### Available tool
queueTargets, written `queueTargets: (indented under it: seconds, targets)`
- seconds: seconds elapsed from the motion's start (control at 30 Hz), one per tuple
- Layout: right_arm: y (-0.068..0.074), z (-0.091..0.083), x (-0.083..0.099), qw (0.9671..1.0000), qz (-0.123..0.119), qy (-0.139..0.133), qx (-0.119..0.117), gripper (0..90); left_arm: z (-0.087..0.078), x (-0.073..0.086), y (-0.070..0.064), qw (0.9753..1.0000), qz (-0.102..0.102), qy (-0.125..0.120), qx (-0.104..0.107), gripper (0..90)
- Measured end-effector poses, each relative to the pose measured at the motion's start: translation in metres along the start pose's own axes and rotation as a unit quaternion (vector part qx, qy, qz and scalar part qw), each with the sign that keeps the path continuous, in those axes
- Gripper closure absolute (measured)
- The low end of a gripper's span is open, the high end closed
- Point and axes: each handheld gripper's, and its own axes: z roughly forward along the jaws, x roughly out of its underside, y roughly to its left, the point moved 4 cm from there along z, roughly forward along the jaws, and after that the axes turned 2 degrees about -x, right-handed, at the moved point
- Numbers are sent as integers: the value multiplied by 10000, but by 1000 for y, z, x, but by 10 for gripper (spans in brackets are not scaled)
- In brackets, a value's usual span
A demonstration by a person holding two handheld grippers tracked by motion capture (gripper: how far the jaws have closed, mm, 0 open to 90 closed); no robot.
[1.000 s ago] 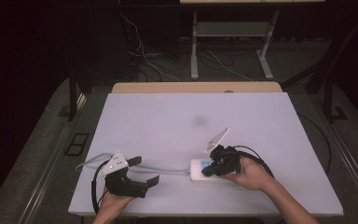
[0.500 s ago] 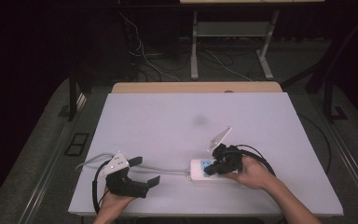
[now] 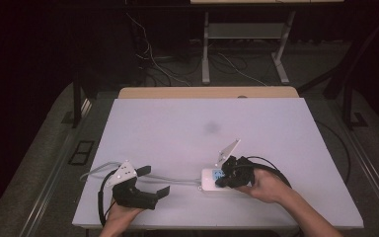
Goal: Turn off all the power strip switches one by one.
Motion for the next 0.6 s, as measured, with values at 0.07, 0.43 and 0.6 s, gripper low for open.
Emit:
queueTargets:
  seconds: [0.07,0.43,0.6]
  targets:
    - [0,0,0,10000,-29,12,-10,900,0,0,1,10000,8,17,-3,0]
    - [-3,-1,0,9999,3,7,-132,900,0,1,3,10000,7,41,-1,0]
    - [-7,-8,-1,9993,61,-180,-320,900,0,1,4,10000,4,35,-8,0]
